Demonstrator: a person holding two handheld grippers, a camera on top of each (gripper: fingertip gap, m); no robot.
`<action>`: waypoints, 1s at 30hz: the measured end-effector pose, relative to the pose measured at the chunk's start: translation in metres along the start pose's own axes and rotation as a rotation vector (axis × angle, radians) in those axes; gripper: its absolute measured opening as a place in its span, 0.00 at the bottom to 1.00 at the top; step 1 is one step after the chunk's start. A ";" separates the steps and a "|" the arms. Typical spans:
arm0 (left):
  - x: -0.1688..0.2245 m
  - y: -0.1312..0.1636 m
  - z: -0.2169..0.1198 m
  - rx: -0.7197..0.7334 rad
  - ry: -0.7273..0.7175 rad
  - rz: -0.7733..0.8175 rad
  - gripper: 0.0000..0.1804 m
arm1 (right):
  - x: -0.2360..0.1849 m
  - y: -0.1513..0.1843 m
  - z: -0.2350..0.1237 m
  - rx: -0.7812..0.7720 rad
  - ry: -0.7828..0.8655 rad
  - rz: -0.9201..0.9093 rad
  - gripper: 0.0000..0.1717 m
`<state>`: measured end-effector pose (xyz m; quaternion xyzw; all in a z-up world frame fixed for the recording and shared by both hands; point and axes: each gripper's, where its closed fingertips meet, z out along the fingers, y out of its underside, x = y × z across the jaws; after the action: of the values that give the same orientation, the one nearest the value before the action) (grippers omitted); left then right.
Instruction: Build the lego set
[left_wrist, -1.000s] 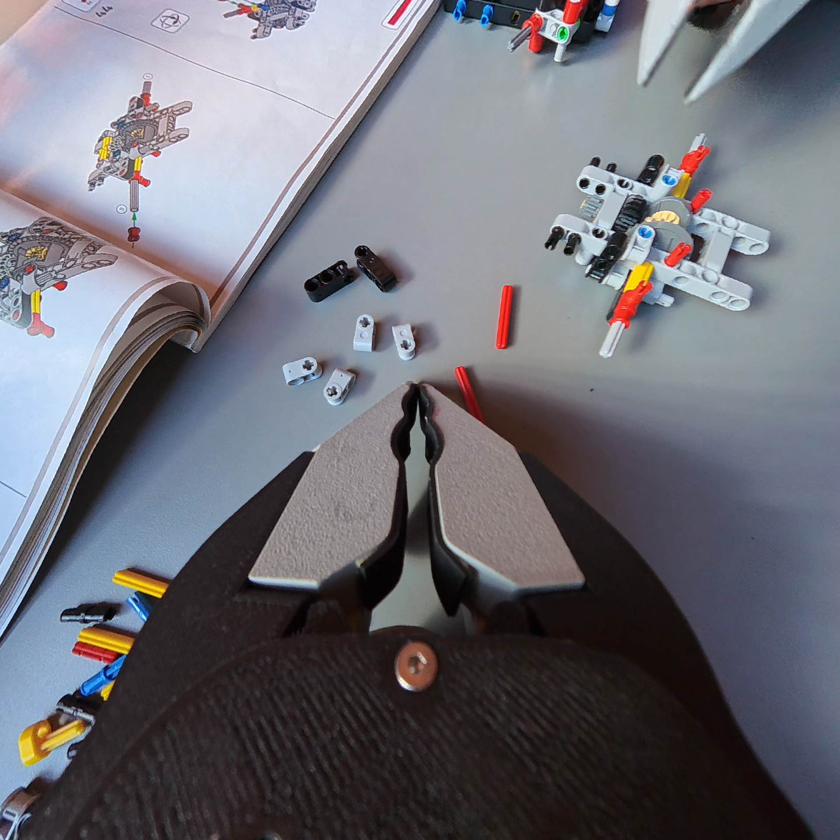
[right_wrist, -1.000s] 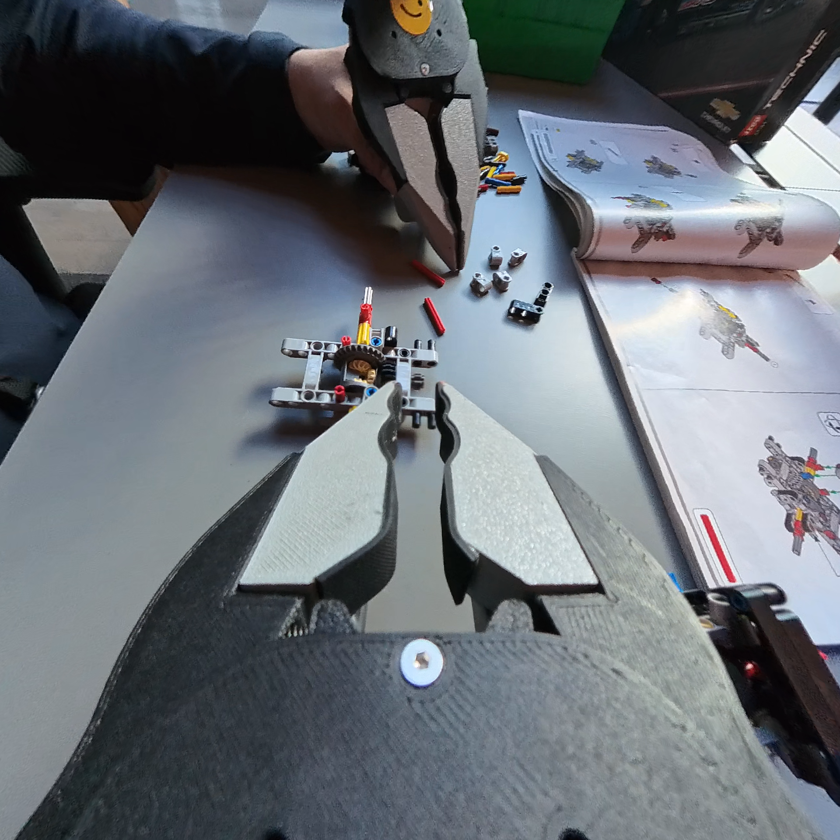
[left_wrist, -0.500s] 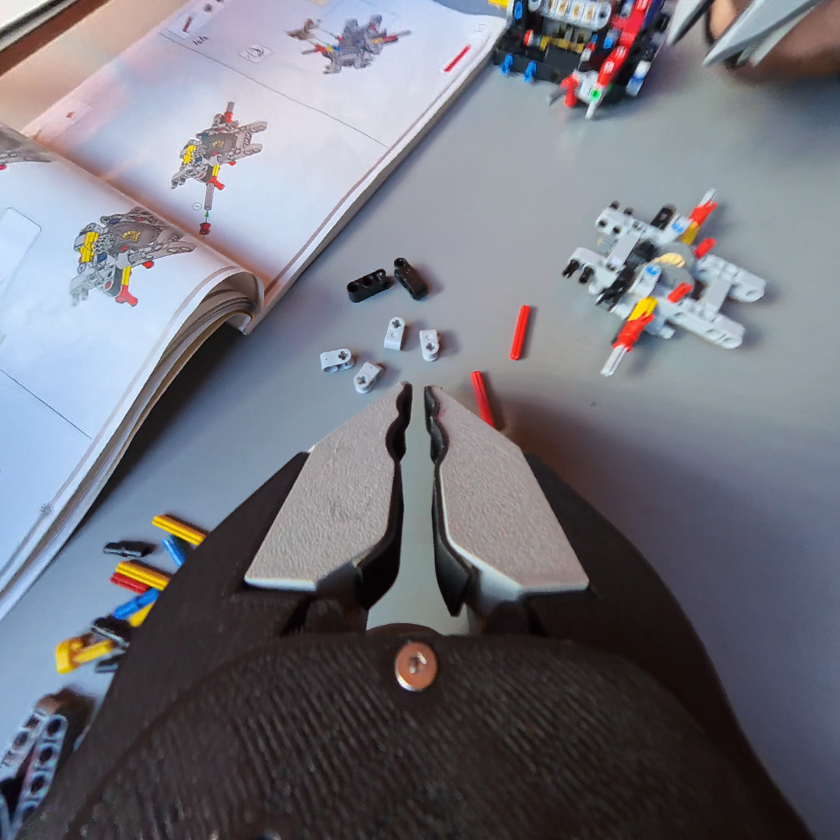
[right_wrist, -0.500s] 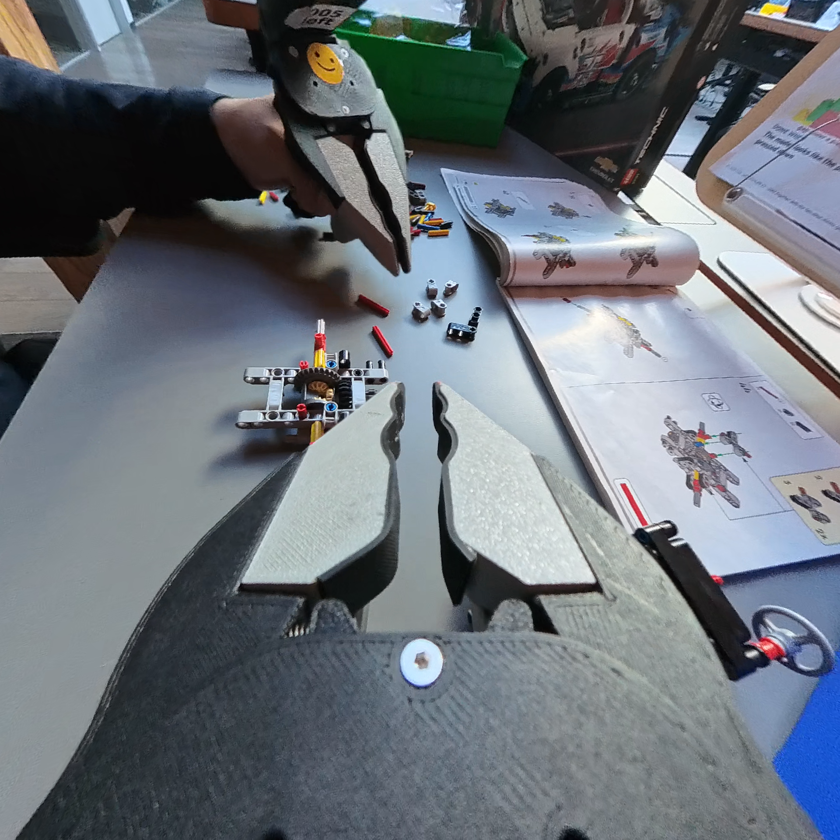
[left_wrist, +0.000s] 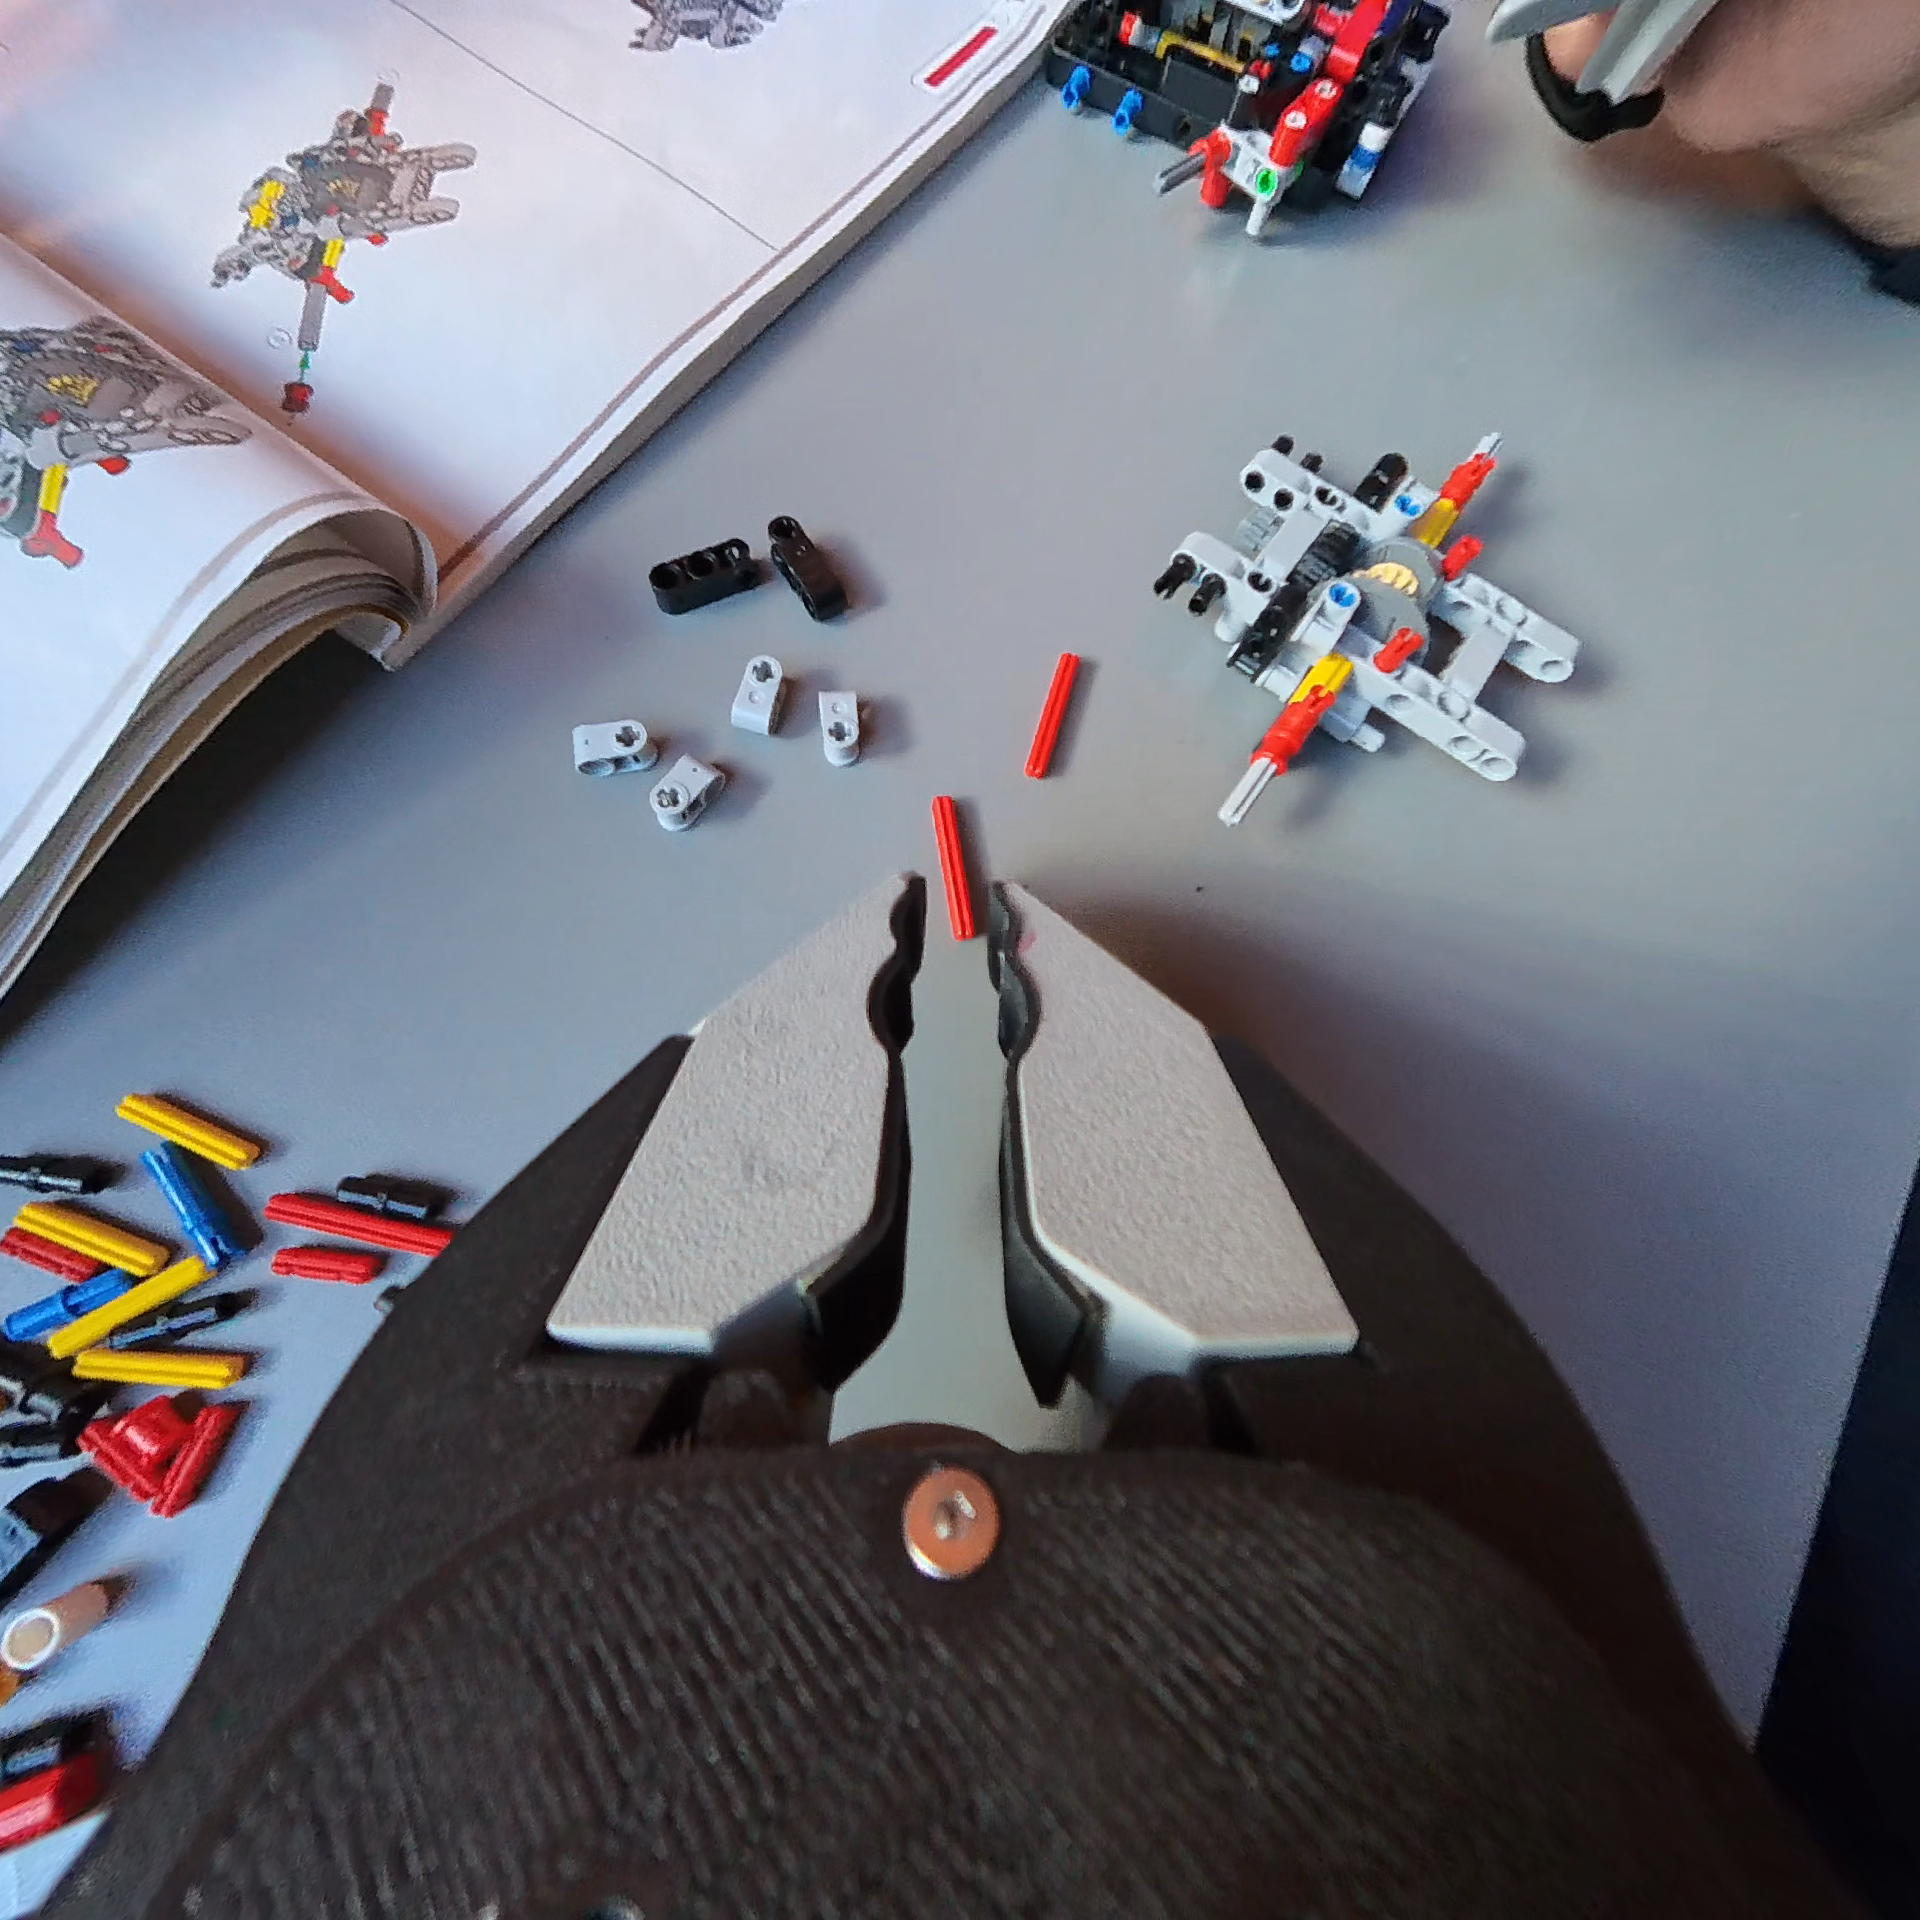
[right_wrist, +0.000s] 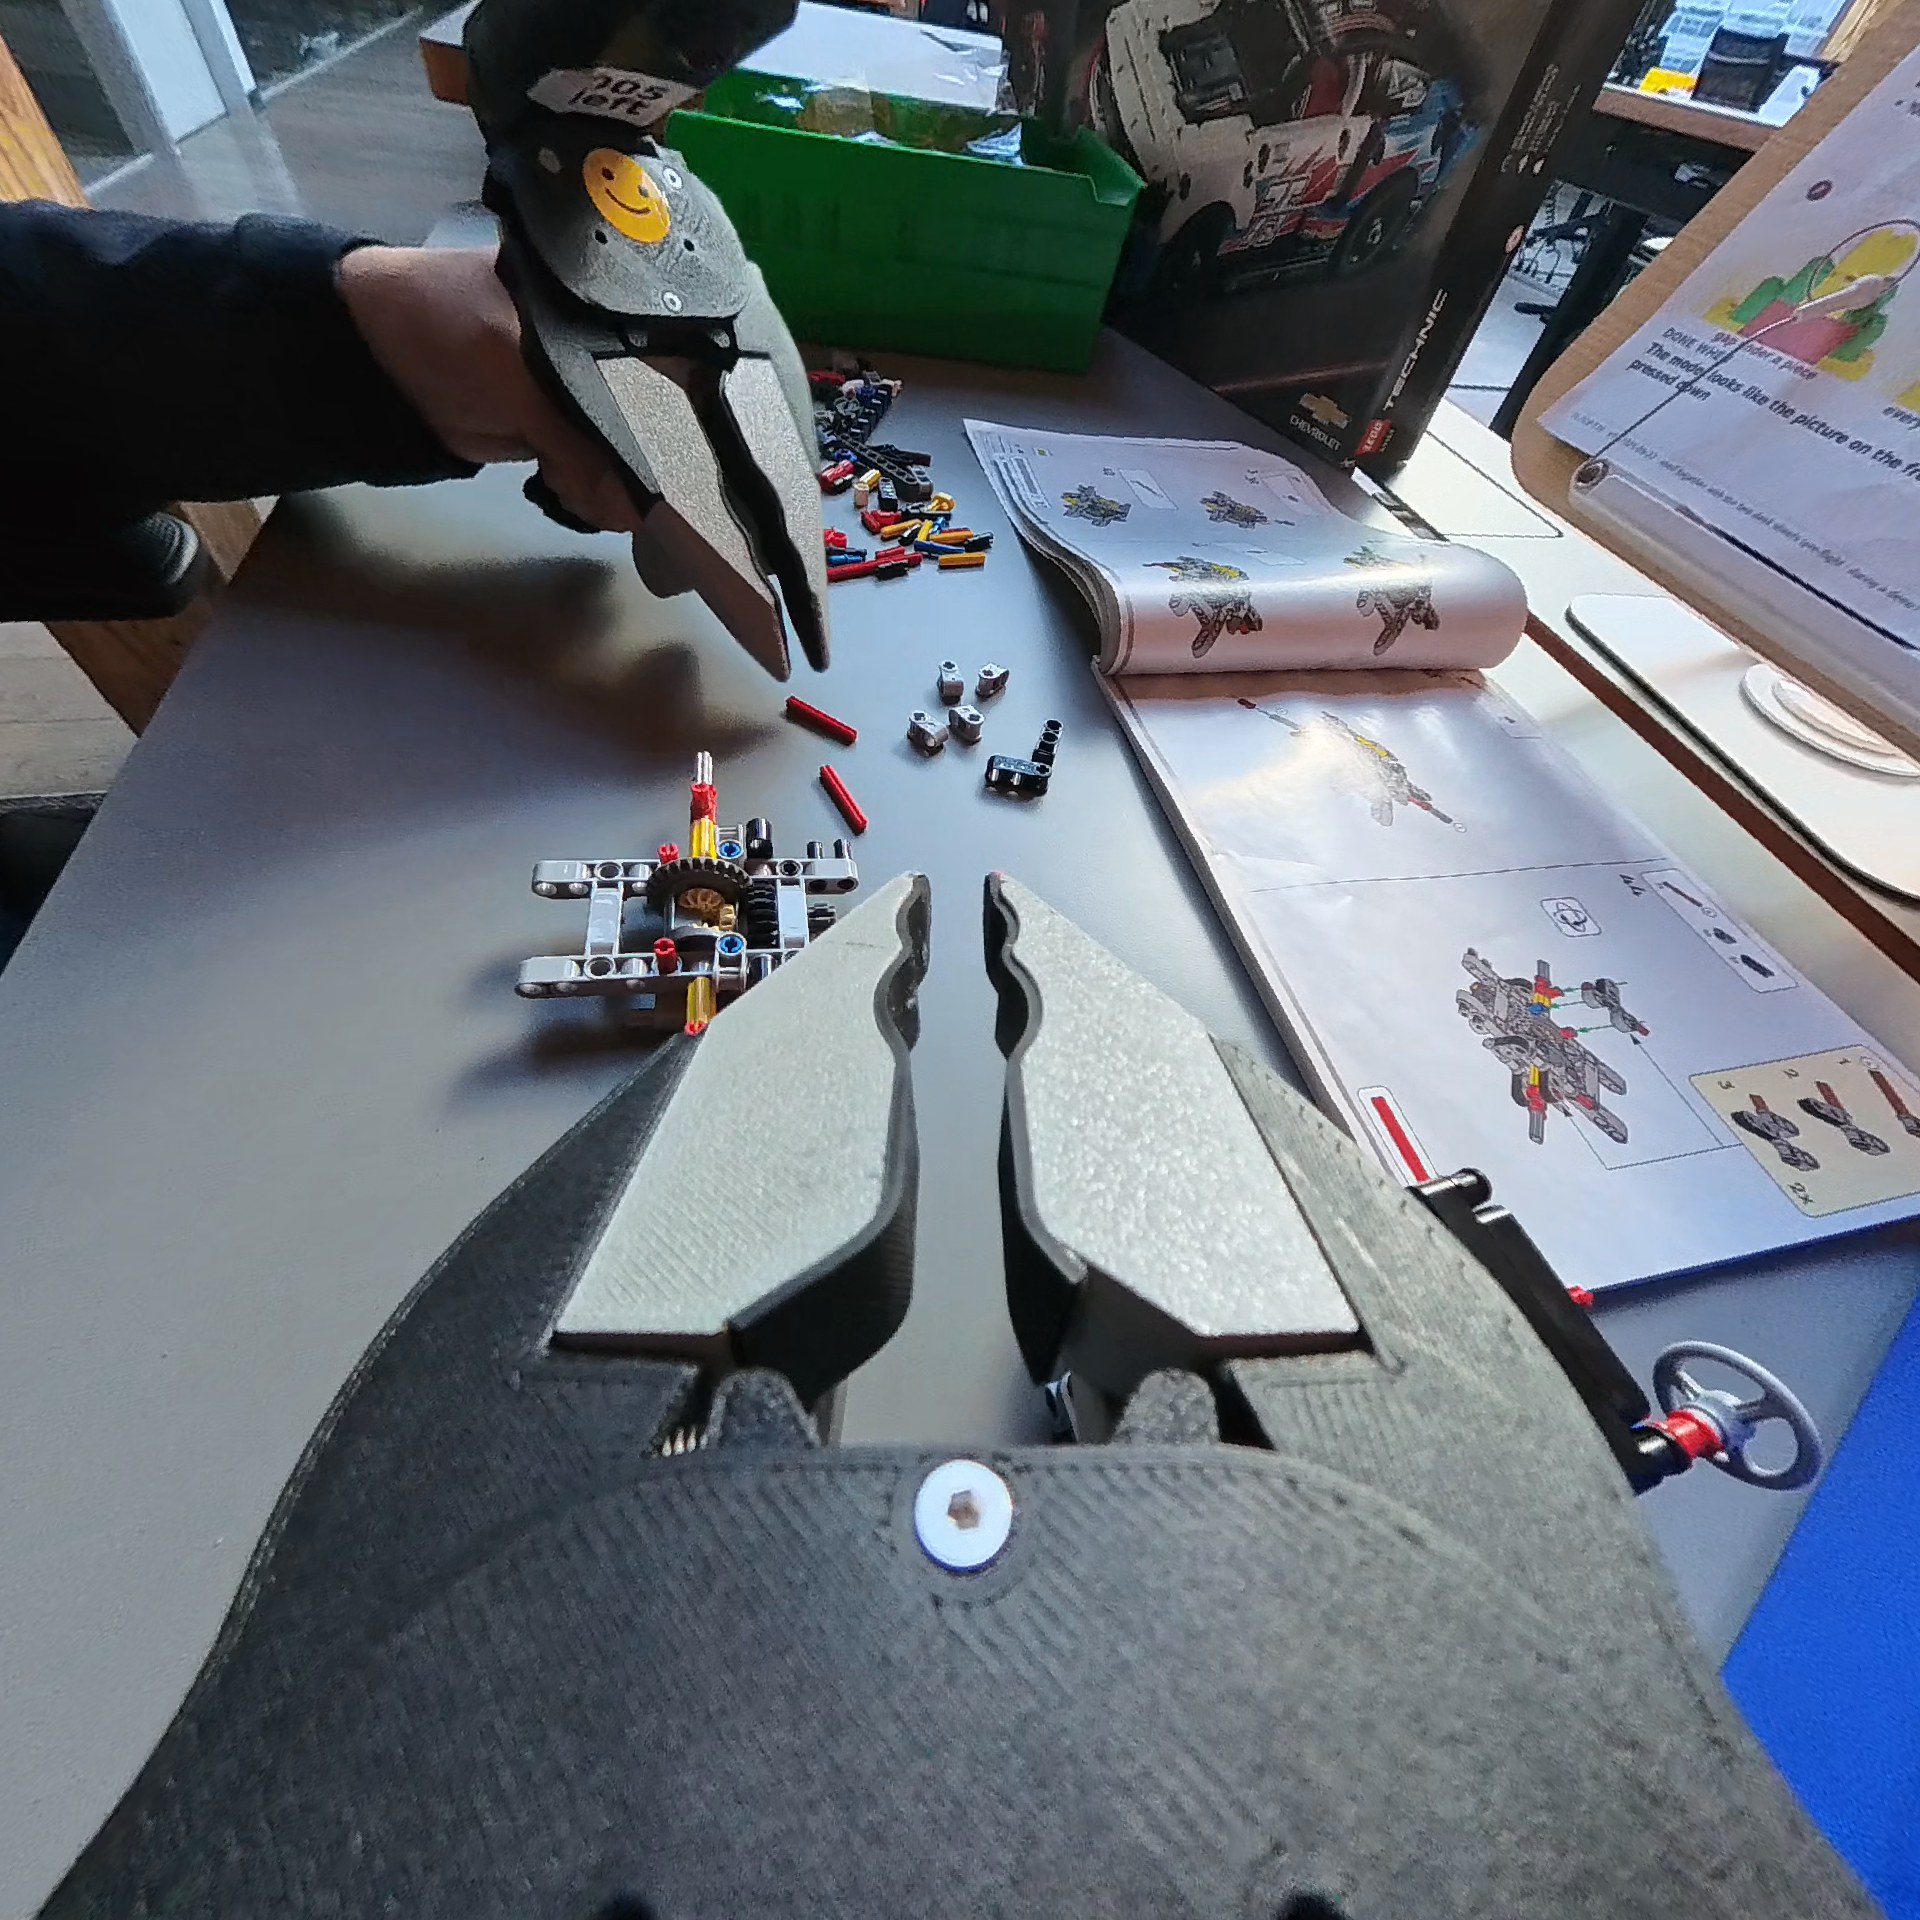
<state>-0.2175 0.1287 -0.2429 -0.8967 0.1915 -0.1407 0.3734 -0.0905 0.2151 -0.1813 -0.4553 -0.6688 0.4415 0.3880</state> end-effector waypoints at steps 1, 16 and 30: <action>0.001 0.001 0.000 -0.002 0.003 -0.004 0.05 | 0.000 0.000 0.000 0.000 -0.001 0.002 0.04; 0.007 -0.002 -0.004 -0.032 -0.038 0.041 0.05 | 0.002 0.001 -0.001 0.000 0.001 0.009 0.04; -0.048 -0.023 0.007 -0.139 -0.084 0.119 0.08 | 0.003 0.002 -0.002 -0.007 0.010 0.006 0.04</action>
<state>-0.2519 0.1701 -0.2364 -0.9126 0.2379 -0.0668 0.3258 -0.0892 0.2188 -0.1821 -0.4608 -0.6670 0.4380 0.3884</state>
